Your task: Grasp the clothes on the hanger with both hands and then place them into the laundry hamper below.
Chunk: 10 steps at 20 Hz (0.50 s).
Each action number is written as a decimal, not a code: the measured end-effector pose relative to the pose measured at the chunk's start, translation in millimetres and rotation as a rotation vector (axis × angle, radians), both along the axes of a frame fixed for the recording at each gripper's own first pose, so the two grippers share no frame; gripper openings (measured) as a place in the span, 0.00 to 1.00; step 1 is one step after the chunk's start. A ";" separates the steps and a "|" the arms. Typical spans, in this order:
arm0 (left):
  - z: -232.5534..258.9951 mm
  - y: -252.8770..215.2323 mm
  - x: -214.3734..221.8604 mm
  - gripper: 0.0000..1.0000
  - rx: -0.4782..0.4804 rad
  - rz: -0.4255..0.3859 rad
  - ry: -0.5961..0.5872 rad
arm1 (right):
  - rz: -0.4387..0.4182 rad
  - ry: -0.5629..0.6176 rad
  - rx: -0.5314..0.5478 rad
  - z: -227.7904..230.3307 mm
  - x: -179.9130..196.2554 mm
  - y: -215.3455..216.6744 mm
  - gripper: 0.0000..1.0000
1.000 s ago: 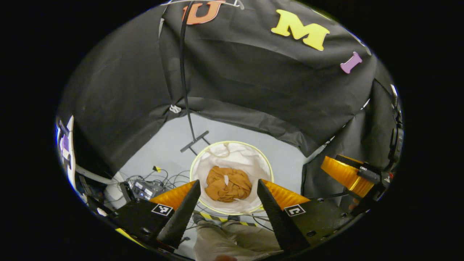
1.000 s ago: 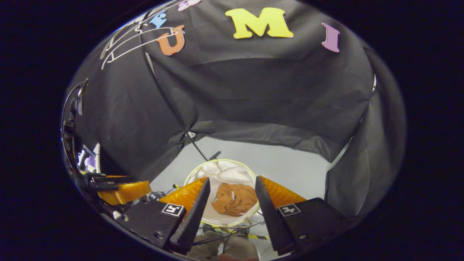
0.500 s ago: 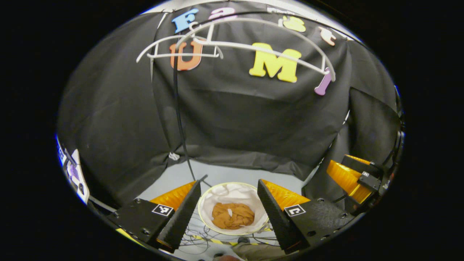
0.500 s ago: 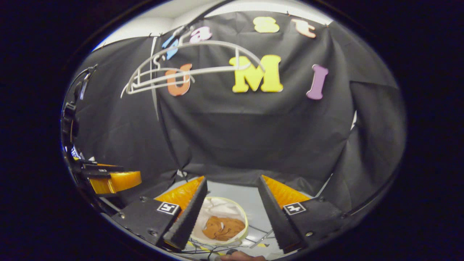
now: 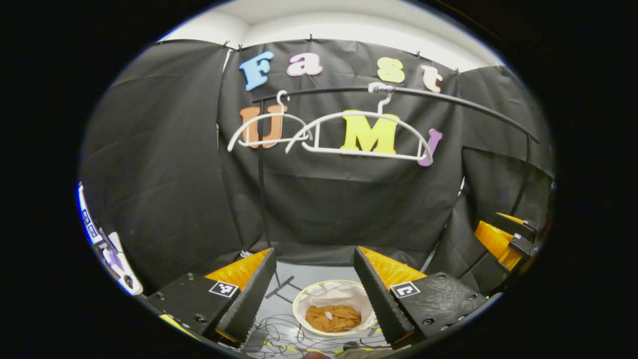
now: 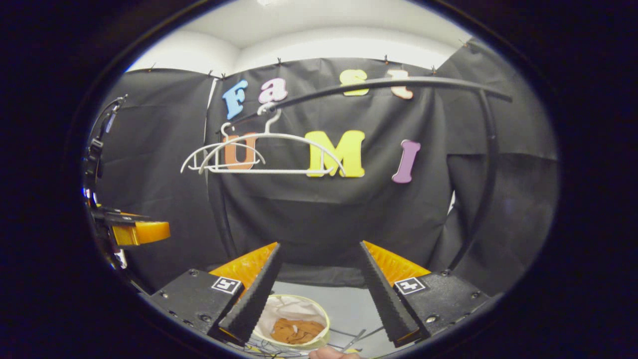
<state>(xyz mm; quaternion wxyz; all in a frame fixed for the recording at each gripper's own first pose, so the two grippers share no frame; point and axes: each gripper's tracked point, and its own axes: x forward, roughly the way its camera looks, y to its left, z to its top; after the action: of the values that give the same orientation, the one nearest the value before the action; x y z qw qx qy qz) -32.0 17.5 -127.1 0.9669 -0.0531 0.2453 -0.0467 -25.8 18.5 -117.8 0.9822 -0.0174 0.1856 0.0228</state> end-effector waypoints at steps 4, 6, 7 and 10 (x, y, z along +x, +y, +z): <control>50.1 4.1 -34.4 1.00 -0.004 -0.039 -0.121 | -0.007 -0.093 -0.015 46.5 -35.9 7.8 1.00; 83.0 5.3 -53.3 0.90 -0.011 -0.061 -0.198 | -0.018 -0.141 -0.008 74.2 -57.0 7.3 1.00; 102.8 6.3 -62.9 0.91 -0.017 -0.069 -0.250 | -0.026 -0.179 -0.011 93.6 -68.5 4.6 1.00; 155.2 15.5 -92.1 0.95 -0.029 -0.082 -0.402 | -0.032 -0.310 -0.003 153.0 -99.7 -5.7 1.00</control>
<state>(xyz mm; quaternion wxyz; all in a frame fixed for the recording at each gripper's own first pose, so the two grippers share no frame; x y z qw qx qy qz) -124.1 33.0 28.0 0.9928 -0.0465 0.0487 -0.0992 -125.4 12.8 35.1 0.9993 -0.0192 0.0319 0.0037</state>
